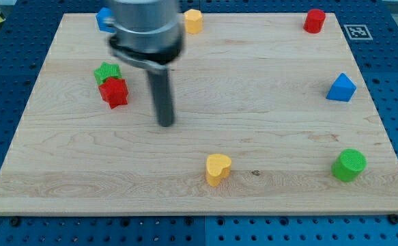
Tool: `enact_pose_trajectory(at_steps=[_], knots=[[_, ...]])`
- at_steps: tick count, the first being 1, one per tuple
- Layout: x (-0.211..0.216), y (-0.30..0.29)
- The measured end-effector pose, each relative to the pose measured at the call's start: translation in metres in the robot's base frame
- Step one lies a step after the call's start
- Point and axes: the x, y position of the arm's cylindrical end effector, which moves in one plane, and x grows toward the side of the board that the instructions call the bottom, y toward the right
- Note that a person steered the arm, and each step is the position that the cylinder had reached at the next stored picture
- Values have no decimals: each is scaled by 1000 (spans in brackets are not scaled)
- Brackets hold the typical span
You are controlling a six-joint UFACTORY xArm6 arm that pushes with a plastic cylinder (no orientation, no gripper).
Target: Slide the green circle towards the blue cube
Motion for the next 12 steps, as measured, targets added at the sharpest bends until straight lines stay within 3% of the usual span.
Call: enact_pose_trajectory(at_steps=[2, 3, 4, 7, 9, 12], knots=[[0, 217], [47, 296], [110, 314], [106, 261], [75, 225], [7, 124]])
